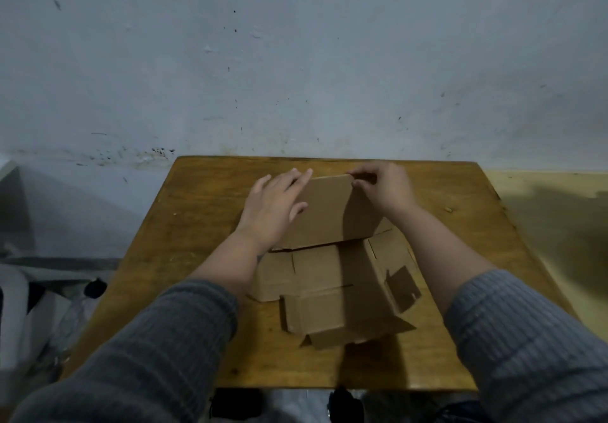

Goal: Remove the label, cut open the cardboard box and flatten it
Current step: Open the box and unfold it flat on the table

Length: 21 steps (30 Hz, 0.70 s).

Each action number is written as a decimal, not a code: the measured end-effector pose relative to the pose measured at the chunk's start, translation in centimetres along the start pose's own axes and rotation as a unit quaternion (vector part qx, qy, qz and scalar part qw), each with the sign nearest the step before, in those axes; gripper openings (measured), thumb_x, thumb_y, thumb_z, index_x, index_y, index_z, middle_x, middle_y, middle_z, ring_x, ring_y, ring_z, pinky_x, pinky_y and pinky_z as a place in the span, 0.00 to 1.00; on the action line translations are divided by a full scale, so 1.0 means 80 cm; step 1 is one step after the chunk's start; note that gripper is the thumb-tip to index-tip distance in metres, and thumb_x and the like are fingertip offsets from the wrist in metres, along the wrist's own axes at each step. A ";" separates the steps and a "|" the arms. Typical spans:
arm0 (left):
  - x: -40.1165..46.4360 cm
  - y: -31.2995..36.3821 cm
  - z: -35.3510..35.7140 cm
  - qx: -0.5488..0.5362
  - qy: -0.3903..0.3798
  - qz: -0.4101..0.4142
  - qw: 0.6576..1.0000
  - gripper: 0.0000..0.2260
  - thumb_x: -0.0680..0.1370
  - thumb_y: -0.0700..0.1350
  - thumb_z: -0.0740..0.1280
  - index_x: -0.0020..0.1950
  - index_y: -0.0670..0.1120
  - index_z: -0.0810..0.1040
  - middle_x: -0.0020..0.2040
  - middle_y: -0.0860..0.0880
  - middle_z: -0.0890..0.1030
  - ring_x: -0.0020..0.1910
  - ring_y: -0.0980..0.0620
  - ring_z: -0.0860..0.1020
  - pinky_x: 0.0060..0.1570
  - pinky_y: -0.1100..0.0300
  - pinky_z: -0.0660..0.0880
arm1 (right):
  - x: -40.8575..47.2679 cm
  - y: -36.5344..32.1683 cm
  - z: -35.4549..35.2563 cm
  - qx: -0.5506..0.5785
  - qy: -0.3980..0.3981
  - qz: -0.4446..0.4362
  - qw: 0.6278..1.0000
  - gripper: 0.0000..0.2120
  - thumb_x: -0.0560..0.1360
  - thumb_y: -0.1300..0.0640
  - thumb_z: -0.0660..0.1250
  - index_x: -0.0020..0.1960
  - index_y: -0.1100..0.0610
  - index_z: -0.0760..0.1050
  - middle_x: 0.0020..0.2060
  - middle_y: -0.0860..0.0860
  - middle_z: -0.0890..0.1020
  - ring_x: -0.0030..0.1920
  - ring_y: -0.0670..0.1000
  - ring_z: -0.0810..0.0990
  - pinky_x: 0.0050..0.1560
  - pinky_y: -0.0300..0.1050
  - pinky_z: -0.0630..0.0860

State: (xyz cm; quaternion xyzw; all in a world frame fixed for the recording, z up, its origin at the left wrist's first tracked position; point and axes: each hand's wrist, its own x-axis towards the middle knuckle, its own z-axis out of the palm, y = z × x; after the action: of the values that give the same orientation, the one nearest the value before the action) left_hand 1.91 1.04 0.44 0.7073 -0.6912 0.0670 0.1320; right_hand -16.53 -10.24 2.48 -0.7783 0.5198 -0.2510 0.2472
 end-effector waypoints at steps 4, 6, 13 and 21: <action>-0.023 0.016 -0.017 -0.076 0.017 0.005 0.997 0.21 0.81 0.53 0.58 0.74 0.51 0.67 0.66 0.50 0.77 0.63 0.50 0.75 0.59 0.54 0.71 | -0.050 0.011 -0.010 -0.007 0.018 0.000 1.000 0.08 0.73 0.58 0.70 0.49 0.48 0.83 0.50 0.48 0.85 0.55 0.48 0.79 0.56 0.42 0.74; -0.040 0.027 -0.020 -0.102 0.004 -0.014 0.995 0.19 0.82 0.56 0.54 0.69 0.53 0.73 0.63 0.51 0.79 0.59 0.50 0.77 0.51 0.54 0.75 | -0.077 0.015 -0.014 0.001 0.010 0.001 1.000 0.08 0.73 0.60 0.69 0.48 0.51 0.84 0.47 0.50 0.86 0.53 0.49 0.81 0.55 0.40 0.73; -0.077 0.066 -0.020 -0.150 -0.203 -0.095 0.963 0.29 0.78 0.67 0.46 0.68 0.55 0.74 0.63 0.45 0.78 0.60 0.44 0.76 0.55 0.49 0.75 | -0.165 0.025 -0.025 -0.003 -0.019 0.011 1.000 0.07 0.73 0.62 0.69 0.48 0.53 0.83 0.49 0.50 0.85 0.54 0.49 0.80 0.57 0.39 0.71; -0.103 0.092 0.023 -0.092 -0.388 -0.061 0.915 0.36 0.77 0.69 0.42 0.79 0.50 0.46 0.80 0.51 0.46 0.78 0.51 0.45 0.75 0.45 0.45 | -0.224 0.077 -0.009 -0.066 -0.104 -0.073 0.990 0.11 0.72 0.63 0.70 0.50 0.51 0.83 0.51 0.45 0.84 0.52 0.44 0.80 0.60 0.43 0.75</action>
State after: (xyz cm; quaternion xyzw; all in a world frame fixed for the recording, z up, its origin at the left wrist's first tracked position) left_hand -5.84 8.36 -2.90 0.7031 -0.6471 -0.2841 -0.0782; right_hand -27.20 4.32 -3.33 -0.8505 0.4484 -0.1513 0.2295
